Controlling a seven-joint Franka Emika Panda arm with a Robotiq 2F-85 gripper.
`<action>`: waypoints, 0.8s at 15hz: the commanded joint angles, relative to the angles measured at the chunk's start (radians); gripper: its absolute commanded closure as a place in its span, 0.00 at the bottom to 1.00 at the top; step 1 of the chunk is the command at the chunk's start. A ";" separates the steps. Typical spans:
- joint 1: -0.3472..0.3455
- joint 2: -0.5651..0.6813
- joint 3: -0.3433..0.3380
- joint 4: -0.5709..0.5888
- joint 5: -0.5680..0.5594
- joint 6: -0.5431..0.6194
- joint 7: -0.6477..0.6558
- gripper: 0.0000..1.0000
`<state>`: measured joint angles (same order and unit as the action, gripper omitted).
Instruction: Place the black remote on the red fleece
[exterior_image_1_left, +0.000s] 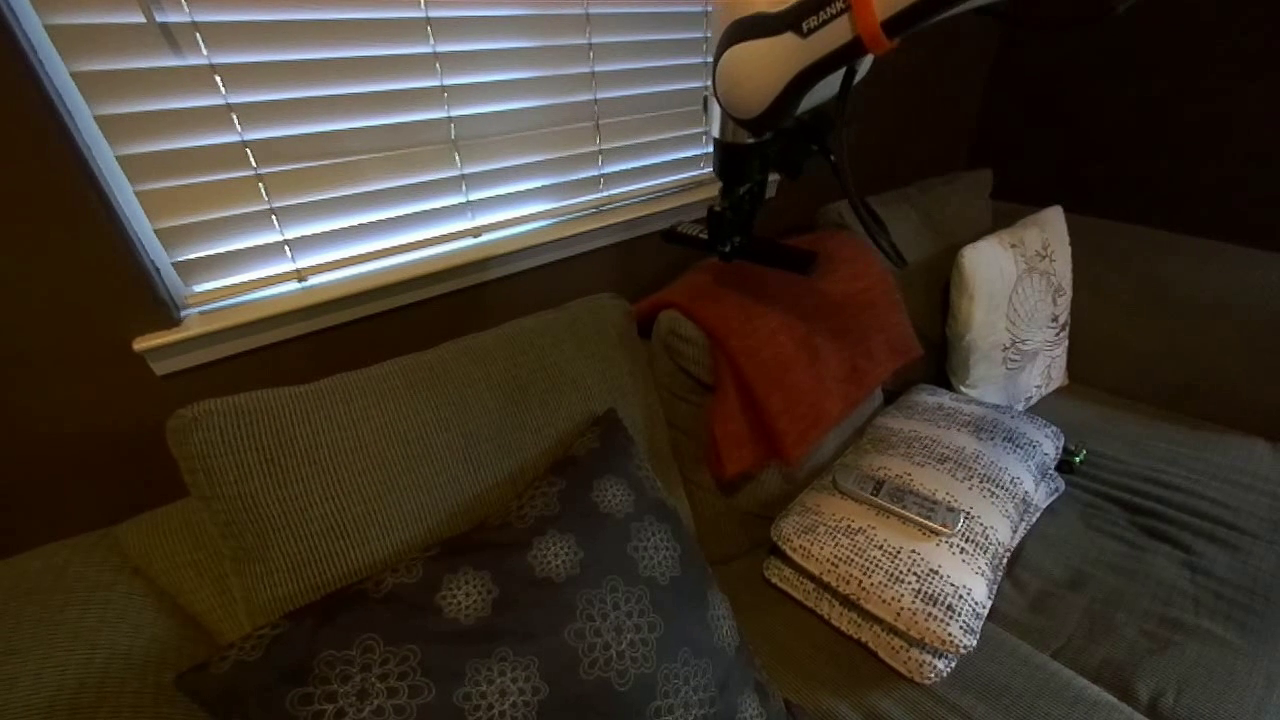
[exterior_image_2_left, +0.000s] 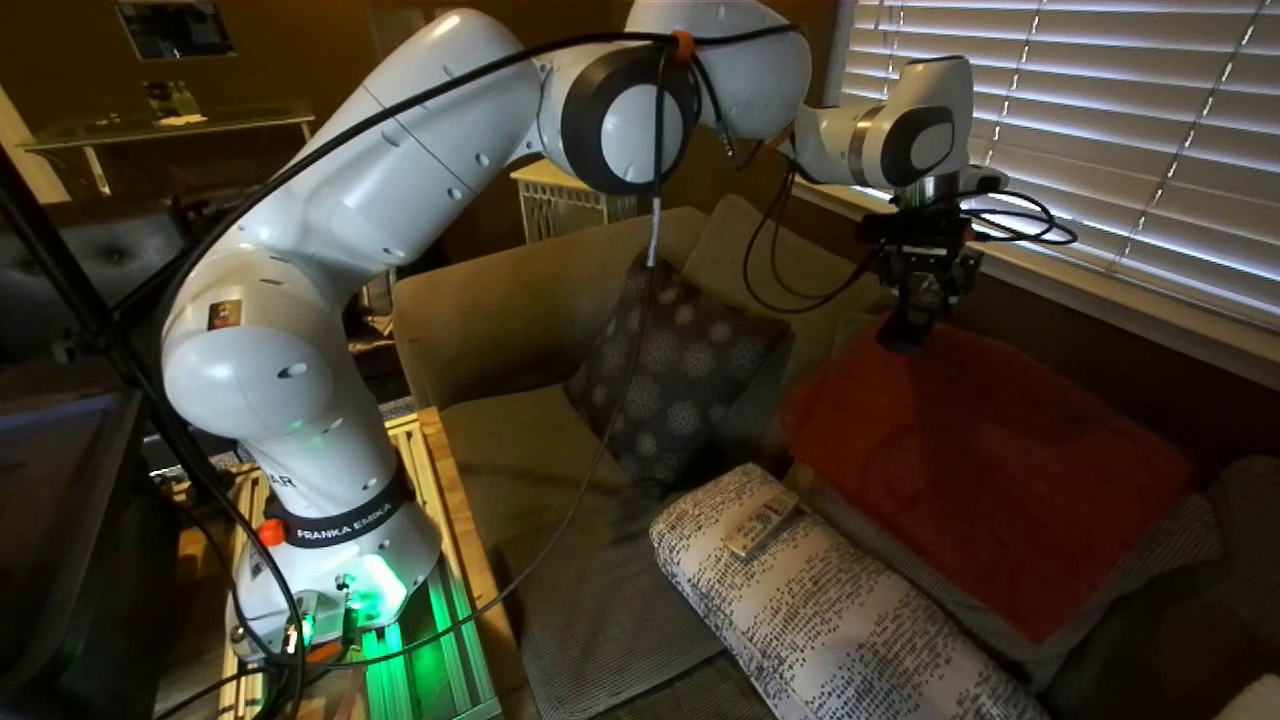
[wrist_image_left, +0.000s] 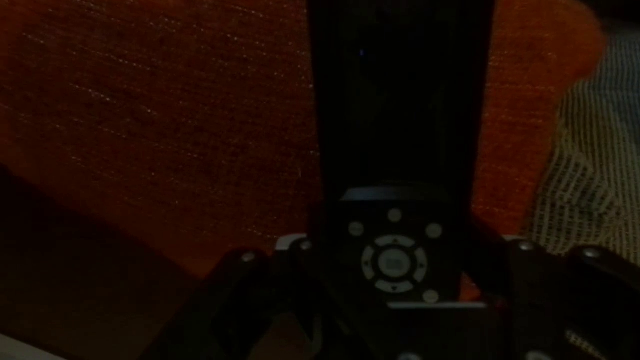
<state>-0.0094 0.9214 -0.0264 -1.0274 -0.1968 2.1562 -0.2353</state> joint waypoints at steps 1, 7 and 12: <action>-0.010 0.115 0.016 0.176 0.019 -0.037 -0.047 0.63; -0.007 0.226 0.013 0.317 0.020 -0.062 -0.071 0.63; -0.002 0.287 0.009 0.399 0.021 -0.094 -0.080 0.63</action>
<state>-0.0104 1.1426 -0.0235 -0.7491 -0.1964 2.1153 -0.2836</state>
